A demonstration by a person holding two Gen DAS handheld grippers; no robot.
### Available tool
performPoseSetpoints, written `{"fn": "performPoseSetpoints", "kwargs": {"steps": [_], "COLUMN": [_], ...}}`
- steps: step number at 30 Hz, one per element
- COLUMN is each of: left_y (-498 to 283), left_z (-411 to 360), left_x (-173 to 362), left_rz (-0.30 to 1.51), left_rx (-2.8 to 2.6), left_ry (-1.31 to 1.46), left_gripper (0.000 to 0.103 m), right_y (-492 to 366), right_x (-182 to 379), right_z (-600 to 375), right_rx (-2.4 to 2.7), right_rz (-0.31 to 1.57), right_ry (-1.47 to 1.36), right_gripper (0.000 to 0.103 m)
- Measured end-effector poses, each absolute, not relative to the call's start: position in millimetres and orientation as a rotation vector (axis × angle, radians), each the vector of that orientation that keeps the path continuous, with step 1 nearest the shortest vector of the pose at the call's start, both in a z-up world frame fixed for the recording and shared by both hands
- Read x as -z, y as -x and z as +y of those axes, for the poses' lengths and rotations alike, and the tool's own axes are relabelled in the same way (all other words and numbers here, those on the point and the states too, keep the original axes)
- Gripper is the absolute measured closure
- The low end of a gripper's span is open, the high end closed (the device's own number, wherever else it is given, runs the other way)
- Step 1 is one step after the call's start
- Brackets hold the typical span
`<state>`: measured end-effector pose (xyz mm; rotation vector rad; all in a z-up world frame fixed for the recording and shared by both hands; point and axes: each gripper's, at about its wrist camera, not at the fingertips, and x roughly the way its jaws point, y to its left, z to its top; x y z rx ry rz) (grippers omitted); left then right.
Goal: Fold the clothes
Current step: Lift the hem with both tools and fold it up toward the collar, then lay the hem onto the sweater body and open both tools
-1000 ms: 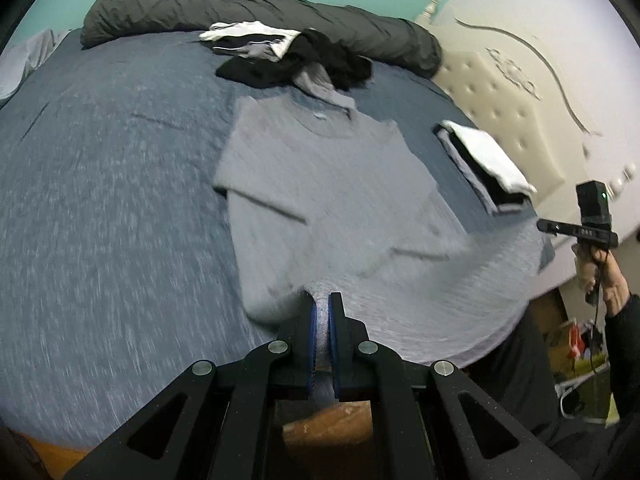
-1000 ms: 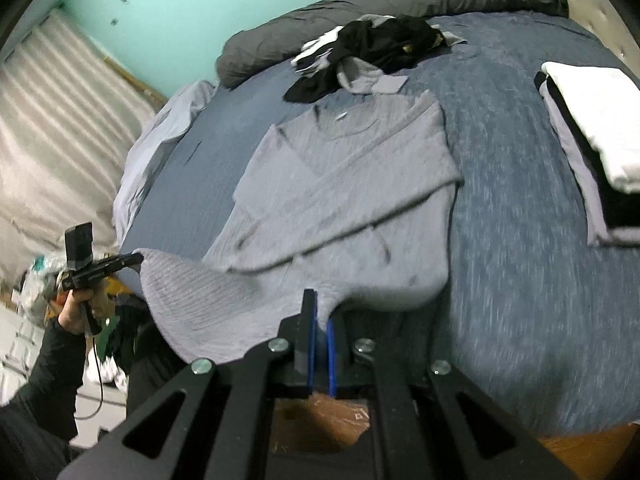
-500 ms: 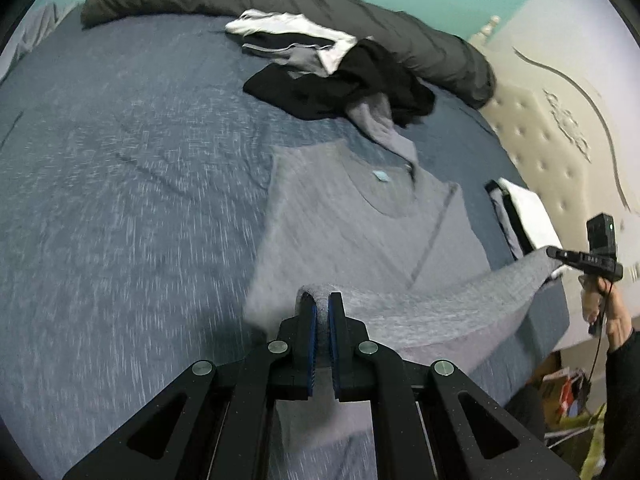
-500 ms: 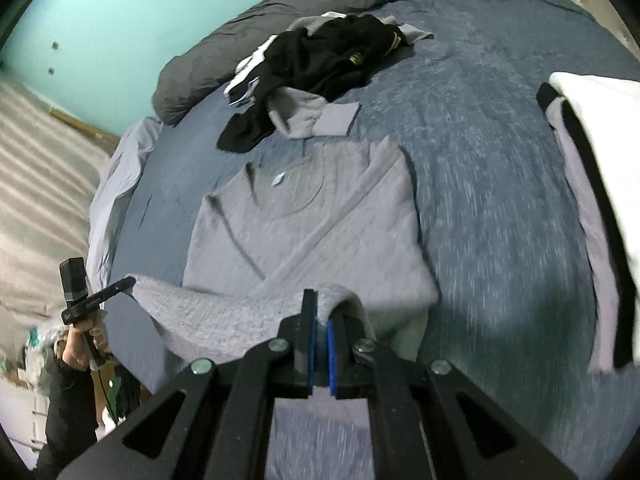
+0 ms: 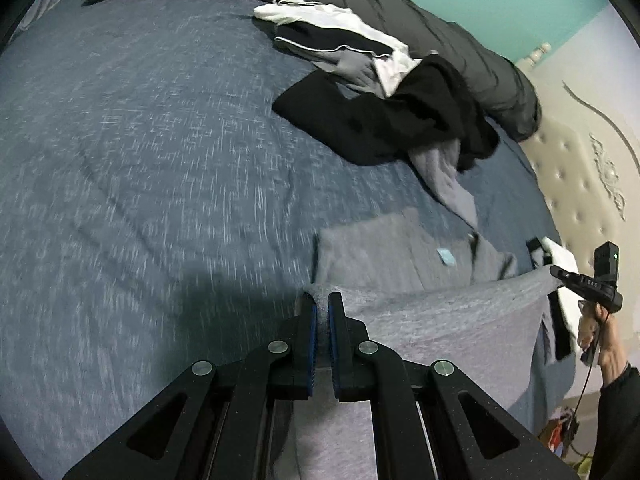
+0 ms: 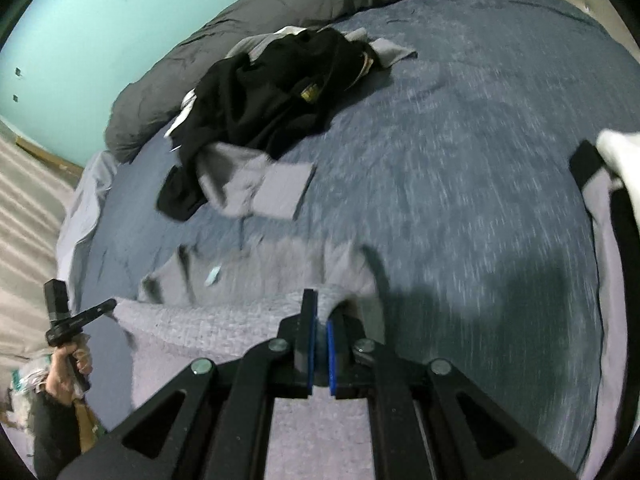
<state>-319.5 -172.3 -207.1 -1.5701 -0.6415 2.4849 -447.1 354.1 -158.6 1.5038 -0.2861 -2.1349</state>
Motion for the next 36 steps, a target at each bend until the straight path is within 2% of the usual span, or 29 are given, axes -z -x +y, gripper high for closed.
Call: {"fn": "performPoseSetpoints", "kwargs": {"steps": [3, 8, 10, 11, 12, 14, 15, 18, 22, 27, 30, 36], "left_y": [332, 331, 322, 318, 313, 302, 297, 281, 270, 274, 275, 289], "left_z": [-173, -173, -177, -178, -180, -178, -174, -151, -121, -102, -97, -108], "left_x": [226, 234, 223, 217, 212, 204, 201, 198, 214, 240, 252, 257], "left_rz": [-0.673, -0.721, -0.723, -0.724, -0.725, -0.700, -0.663, -0.470, -0.283, -0.101, 0.029, -0.013], "left_rx": [-2.483, -2.494, -2.543, -2.566, -2.586, -2.610, -2.624, -2.644, -2.604, -2.578, -2.584, -2.599], "left_ry": [1.596, 1.558, 1.499, 1.470, 1.443, 1.403, 1.394, 1.396, 1.440, 1.522, 1.552, 1.552], "left_gripper": [0.094, 0.086, 0.078, 0.063, 0.056, 0.056, 0.056, 0.056, 0.056, 0.056, 0.056, 0.053], "right_y": [463, 470, 468, 466, 464, 458, 456, 443, 416, 393, 390, 399], "right_x": [179, 201, 195, 192, 188, 178, 174, 169, 180, 206, 221, 239], "right_z": [346, 345, 353, 357, 360, 368, 374, 378, 359, 326, 315, 304], "right_rx": [2.168, 2.224, 2.233, 2.237, 2.247, 2.309, 2.323, 2.315, 2.247, 2.152, 2.139, 2.149], "right_rz": [-0.303, -0.326, -0.364, -0.375, -0.372, -0.358, -0.369, -0.311, -0.130, 0.112, 0.226, 0.340], "right_ry": [-1.513, -1.514, -1.450, -1.426, -1.405, -1.345, -1.326, -1.296, -1.293, -1.328, -1.357, -1.399], "right_gripper": [0.099, 0.096, 0.093, 0.088, 0.084, 0.045, 0.043, 0.043, 0.044, 0.049, 0.057, 0.067]}}
